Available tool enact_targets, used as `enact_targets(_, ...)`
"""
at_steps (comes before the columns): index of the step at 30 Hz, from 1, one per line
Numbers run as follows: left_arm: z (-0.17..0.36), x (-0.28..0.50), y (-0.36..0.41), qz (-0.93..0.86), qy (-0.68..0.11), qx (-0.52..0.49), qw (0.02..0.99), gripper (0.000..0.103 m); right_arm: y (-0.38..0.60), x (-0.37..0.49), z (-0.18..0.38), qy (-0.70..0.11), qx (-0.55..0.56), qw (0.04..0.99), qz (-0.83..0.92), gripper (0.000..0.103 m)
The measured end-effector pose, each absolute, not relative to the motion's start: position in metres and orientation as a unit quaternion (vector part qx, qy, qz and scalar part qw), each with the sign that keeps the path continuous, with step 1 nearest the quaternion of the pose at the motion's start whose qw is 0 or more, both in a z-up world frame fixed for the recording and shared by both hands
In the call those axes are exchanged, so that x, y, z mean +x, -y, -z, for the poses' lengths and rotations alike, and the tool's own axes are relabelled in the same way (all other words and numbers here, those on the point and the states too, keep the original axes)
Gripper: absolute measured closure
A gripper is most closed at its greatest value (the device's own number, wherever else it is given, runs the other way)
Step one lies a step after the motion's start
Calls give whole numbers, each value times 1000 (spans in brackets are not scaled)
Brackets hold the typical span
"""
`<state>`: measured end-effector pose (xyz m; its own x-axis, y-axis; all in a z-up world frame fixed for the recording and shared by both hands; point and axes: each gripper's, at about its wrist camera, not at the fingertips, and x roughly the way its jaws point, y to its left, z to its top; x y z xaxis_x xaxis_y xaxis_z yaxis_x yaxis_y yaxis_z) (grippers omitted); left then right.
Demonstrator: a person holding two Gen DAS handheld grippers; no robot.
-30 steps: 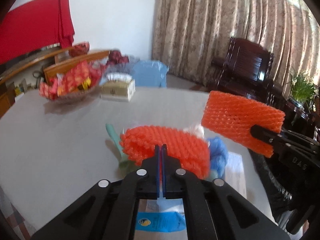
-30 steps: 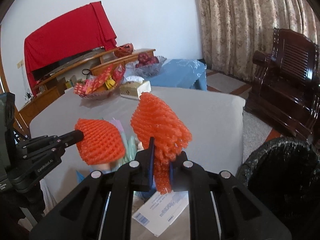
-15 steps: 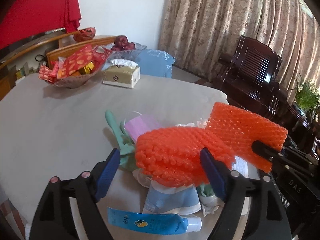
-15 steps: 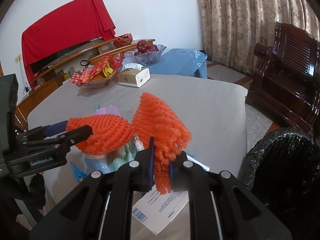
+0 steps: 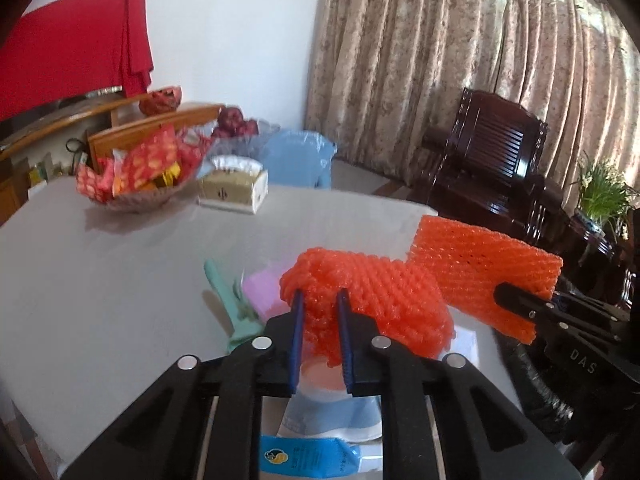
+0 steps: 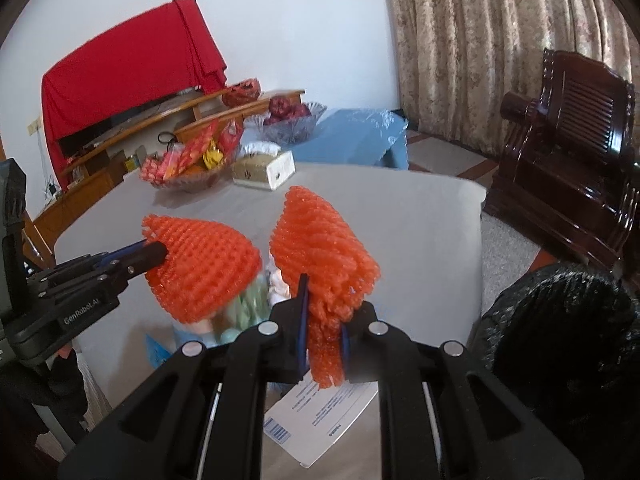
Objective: Collect trash
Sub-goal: 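Carry both orange foam nets over the black trash bin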
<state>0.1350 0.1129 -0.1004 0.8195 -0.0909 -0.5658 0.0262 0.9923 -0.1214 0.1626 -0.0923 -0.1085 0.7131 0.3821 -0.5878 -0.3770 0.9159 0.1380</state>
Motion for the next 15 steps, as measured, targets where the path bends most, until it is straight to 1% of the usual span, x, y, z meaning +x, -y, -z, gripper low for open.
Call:
enact_targets(7,67,128,-81,58,-261,-33,963,87,125,143,75,-280,20,943,-178,90)
enact_targets(11,63,130,-51,86,-258,-21,962,87,156,129,60,-264,18,953,-150,90)
enact_targets(15,66,133,-13,120,-262,-13,958,87,189,121,57,-264,22,958,-113,90)
